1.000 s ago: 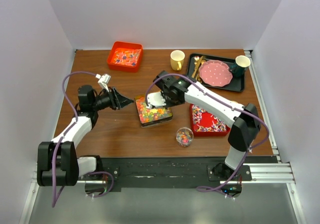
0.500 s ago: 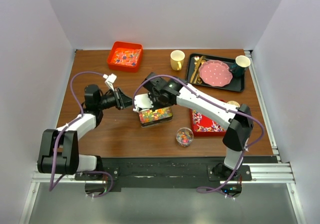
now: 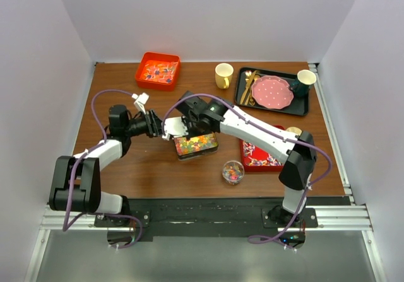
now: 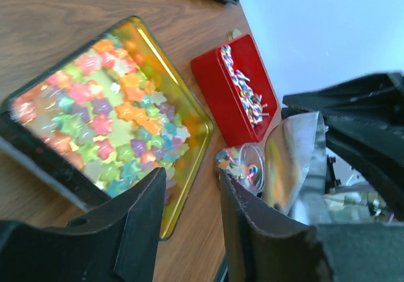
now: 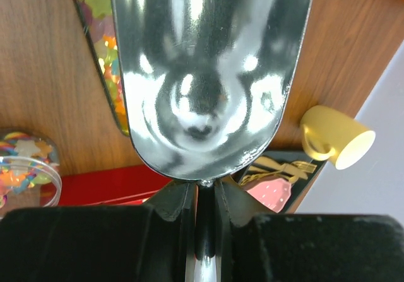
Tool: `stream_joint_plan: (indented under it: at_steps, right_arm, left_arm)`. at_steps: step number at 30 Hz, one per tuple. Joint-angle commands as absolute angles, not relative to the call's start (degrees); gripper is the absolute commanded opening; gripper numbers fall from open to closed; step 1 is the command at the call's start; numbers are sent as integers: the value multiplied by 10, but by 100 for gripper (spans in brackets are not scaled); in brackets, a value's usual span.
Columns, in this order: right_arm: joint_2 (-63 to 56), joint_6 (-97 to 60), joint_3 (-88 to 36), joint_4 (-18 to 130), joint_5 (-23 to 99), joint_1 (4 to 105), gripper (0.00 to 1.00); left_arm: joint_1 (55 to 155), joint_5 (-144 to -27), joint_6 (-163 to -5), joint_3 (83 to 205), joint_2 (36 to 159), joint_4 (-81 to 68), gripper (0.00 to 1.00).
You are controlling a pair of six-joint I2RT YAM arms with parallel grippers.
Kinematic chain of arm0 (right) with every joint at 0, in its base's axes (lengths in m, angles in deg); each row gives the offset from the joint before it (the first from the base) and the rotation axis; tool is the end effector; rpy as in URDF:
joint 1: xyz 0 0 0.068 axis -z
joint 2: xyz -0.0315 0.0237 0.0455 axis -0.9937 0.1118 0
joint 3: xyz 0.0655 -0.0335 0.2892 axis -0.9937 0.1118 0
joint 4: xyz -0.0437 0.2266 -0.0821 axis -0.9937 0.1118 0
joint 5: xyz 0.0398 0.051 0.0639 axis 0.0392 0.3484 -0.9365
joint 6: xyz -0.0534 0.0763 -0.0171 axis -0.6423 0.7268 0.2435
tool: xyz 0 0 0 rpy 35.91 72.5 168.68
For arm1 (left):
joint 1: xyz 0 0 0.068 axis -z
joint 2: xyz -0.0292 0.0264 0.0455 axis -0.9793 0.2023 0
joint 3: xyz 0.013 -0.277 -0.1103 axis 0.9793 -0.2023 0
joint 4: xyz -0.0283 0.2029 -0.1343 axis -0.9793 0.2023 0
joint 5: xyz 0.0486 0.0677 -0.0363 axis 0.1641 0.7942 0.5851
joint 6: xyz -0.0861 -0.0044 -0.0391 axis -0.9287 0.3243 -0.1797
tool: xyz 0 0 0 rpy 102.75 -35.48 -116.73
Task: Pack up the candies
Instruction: Scoop the fake candies from the storage box.
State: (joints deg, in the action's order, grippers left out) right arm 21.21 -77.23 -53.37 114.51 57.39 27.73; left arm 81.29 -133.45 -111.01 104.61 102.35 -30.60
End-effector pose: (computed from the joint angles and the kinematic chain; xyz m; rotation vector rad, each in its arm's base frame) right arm 0.2414 0.3259 0.3010 -2.0856 1.6100 -0.2380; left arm 0.2769 -0.0856 0.2287 0.0837 2.0279 -1.4130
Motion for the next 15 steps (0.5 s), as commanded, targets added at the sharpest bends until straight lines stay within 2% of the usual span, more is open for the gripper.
stream_joint_plan:
  at_steps: [1, 2, 3, 8, 15]
  right_arm:
    - [175, -779, -484, 1145, 589, 286, 0]
    - [175, -778, -482, 1145, 588, 289, 0]
    - [175, -778, -478, 1145, 587, 294, 0]
    - [208, -778, -490, 1140, 588, 298, 0]
    - [261, -773, -576, 1145, 566, 298, 0]
  left_arm:
    - [783, -1359, -1110, 1073, 1022, -302, 30]
    - [765, -1372, -1128, 1066, 1022, -312, 18]
    - [765, -1377, -1140, 1061, 1021, -345, 2]
    - [779, -1404, -1233, 1023, 1013, -458, 0]
    - [823, -1390, -1162, 1036, 1005, -360, 0]
